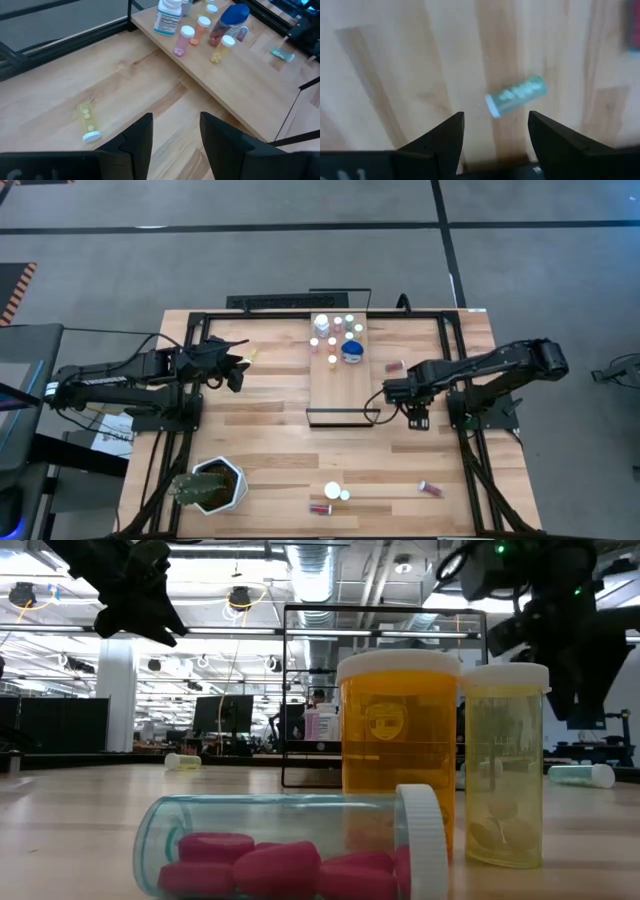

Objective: Pick and place medicine bottles onto shelf by color
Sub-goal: Put the green pill bottle on the shelf

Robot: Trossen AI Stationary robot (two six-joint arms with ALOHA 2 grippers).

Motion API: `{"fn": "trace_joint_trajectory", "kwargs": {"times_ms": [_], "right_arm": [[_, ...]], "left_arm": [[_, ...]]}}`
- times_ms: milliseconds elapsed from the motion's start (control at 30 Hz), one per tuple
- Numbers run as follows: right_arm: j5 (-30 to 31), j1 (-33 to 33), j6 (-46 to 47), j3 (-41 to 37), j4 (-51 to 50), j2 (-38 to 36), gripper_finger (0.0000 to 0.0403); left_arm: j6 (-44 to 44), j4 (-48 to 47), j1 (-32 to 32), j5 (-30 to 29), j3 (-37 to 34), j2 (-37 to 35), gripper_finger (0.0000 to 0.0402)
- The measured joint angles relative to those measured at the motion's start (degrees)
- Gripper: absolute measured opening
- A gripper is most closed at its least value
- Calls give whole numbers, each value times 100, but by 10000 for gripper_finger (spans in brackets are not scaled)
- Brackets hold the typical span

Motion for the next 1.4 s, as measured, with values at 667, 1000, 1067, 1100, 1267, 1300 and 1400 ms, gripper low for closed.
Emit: {"fn": "trace_joint_trajectory", "kwargs": {"times_ms": [667,1000,1067,1100,1267,1300,1400], "right_arm": [[-148,-994,1412,-1045,1238,0,243],[-116,-1272,1519,-1558,1988,0,243],[-116,-1337,1659,-1655,2076,1,243],[-111,-1370,1742,-1687,2103,7,243],[-110,-1573,2145,-1813,2205,4,230],[-111,-1622,2263,-1834,2230,1,225],[-151,-1756,2744,-1911,2359,-12,204]], "left_arm": [[107,-94,-1,4,0,0,149],[105,-92,-2,9,0,1,149],[103,-90,-2,9,0,1,149],[103,-90,-1,10,0,1,149],[101,-87,-2,13,0,2,149],[101,-87,0,13,0,2,149],[101,-87,-2,15,0,2,149]]}}
